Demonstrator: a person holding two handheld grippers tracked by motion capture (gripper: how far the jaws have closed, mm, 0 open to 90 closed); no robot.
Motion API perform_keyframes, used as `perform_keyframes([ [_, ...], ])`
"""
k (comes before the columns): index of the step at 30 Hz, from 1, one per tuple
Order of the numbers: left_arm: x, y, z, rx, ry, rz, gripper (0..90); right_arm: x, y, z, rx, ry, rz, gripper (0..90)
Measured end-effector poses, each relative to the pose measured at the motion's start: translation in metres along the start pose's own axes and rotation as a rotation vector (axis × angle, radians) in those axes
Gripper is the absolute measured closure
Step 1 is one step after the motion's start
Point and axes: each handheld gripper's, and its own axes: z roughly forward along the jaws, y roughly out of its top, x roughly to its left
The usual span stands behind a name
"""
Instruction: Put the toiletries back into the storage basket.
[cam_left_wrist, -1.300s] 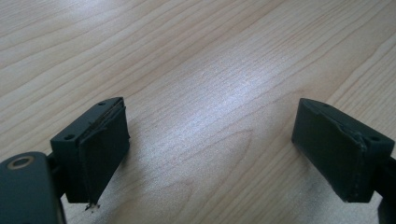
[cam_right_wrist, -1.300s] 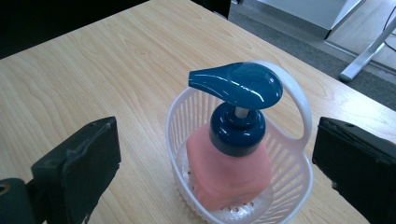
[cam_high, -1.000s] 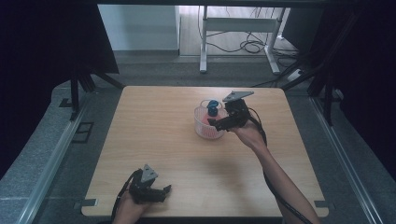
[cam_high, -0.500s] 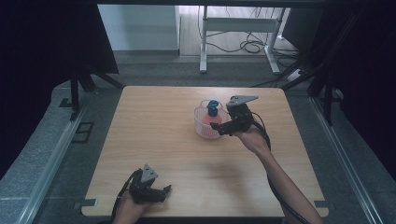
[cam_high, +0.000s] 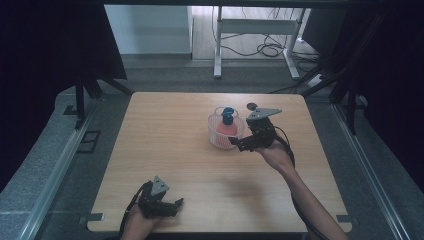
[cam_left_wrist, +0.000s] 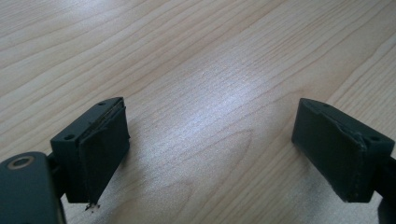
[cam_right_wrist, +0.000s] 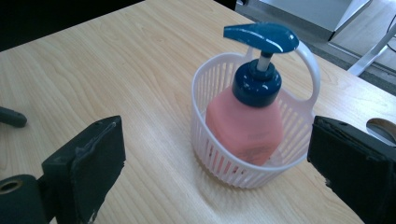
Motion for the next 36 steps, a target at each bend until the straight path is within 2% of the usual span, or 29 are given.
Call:
perform_keyframes([
  [14,0.000,0.000,0.000,-0.001,0.000,0.000,10.6,0.007,-0.019,-0.014,0.001,0.011,0.001,3.8],
  [20,0.000,0.000,0.000,0.000,0.000,0.000,10.6,0.010,-0.026,-0.021,0.002,0.008,-0.015,3.8],
  [36,0.000,0.000,0.000,0.001,0.000,0.002,10.7,0.019,-0.047,-0.029,0.014,0.014,-0.026,3.9],
])
